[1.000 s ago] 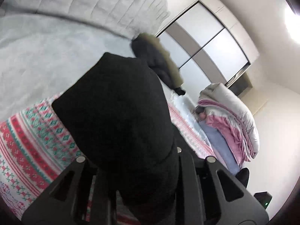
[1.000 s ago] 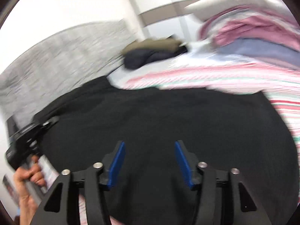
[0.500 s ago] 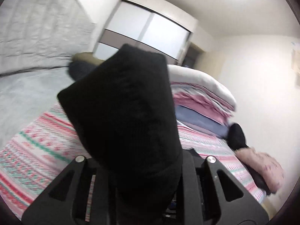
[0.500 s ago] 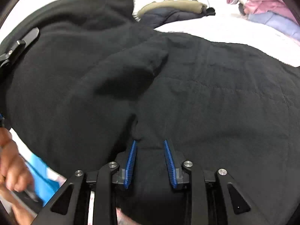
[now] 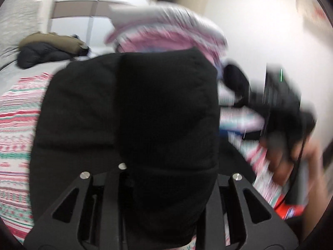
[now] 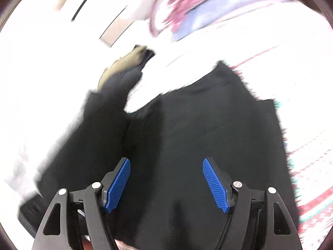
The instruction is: Fold large clothes
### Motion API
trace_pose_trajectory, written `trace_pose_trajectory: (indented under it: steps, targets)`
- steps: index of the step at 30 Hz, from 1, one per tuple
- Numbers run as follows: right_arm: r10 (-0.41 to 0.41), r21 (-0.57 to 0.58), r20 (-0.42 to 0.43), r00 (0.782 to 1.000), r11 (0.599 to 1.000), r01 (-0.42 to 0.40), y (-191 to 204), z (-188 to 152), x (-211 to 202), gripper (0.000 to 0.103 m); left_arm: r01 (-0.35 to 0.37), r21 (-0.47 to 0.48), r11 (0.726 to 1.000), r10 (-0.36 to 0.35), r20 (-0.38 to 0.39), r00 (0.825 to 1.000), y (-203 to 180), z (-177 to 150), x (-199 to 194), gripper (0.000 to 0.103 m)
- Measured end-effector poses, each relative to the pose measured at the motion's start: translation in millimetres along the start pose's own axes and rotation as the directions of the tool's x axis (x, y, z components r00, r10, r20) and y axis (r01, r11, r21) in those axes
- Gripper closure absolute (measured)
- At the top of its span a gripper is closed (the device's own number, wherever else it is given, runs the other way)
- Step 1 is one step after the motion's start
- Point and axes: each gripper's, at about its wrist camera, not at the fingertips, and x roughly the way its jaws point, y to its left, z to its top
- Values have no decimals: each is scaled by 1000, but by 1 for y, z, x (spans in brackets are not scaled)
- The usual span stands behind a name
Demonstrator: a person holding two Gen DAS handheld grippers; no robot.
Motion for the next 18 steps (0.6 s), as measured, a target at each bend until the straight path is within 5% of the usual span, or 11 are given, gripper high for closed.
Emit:
trace_pose_trajectory:
  steps: [3,5,7,9,15,18]
  targets:
    - [9,73,23,1000,997,-10,-24,9,-13,28,7,146,989,9,-110,994,-25,-21,24,69]
    - [55,108,11,998,993,-56,-25,15,-8,26,-9,251,968,37,-108,993,-40,-26,24,59]
    - [119,134,-20,993,984,-116,-25,16,-3,25,52,249,967,-21,-124,992,-44,-21,14,37]
    - [158,141,-57,986,979,-149,-18,15,11,25,133,215,968,-103,-147,984,-41,-12,-1,29]
    - [150,118,-137,979,984,-134,-14,0,24,25,300,197,933,-266,-183,946,-35,-1,-58,26]
    - [137,105,-163,977,987,-121,-11,-9,31,24,304,191,933,-280,-144,949,-26,-6,-86,24]
